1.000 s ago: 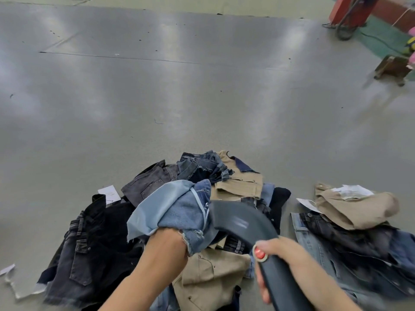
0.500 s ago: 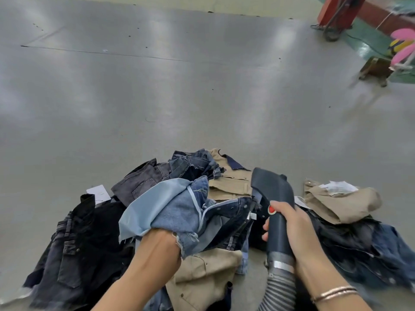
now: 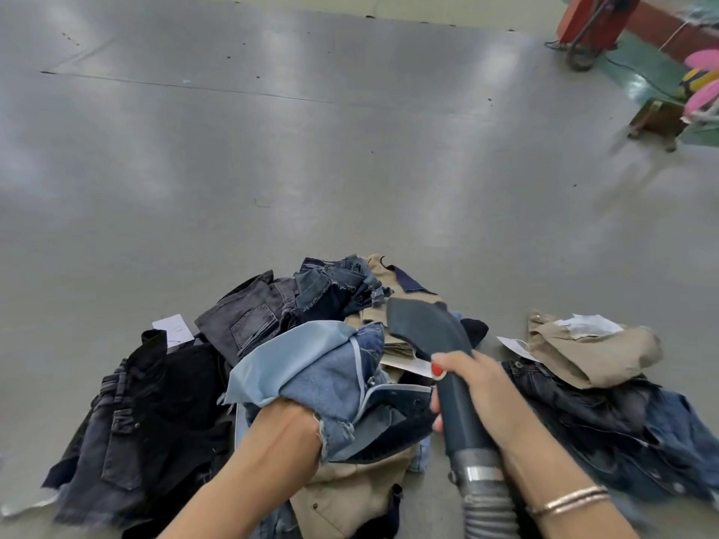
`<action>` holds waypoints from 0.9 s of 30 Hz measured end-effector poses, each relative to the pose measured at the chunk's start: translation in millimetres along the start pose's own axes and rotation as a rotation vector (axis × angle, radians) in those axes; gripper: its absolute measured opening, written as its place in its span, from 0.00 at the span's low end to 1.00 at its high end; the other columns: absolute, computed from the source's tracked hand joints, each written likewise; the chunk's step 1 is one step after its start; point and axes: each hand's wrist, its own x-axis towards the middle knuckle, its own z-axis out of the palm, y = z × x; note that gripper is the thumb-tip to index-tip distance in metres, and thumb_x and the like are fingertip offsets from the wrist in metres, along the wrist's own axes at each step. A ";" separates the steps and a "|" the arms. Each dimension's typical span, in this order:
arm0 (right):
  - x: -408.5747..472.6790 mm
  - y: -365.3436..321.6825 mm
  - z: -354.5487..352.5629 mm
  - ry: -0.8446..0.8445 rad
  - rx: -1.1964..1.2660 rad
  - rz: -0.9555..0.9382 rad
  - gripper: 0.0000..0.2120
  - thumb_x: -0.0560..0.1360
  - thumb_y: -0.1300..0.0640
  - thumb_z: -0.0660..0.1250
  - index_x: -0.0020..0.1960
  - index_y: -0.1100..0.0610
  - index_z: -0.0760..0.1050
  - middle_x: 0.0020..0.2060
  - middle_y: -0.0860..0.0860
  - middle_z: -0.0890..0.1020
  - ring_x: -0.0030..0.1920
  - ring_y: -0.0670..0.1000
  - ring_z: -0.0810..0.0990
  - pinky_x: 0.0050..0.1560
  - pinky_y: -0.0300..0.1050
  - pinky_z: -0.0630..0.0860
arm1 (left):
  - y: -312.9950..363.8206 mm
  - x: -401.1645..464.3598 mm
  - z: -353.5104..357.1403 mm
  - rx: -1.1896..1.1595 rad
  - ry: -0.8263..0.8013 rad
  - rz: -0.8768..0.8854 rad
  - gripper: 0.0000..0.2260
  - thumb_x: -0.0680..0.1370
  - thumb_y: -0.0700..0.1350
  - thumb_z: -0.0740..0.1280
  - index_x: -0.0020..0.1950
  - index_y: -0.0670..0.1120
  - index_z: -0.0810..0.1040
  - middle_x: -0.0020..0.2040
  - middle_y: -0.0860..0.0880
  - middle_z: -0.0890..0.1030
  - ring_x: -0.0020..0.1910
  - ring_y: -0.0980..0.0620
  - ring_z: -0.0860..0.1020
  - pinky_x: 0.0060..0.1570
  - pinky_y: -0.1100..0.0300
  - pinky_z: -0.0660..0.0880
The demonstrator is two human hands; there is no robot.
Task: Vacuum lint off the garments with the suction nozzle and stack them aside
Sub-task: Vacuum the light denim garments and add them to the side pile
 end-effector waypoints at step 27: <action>-2.5 -10.1 5.5 -0.088 -0.080 0.110 0.09 0.72 0.56 0.66 0.37 0.60 0.70 0.26 0.61 0.76 0.22 0.57 0.75 0.23 0.42 0.73 | 3.1 8.7 3.6 -0.074 -0.075 0.018 0.16 0.46 0.41 0.80 0.20 0.50 0.73 0.20 0.54 0.72 0.20 0.57 0.70 0.20 0.69 0.65</action>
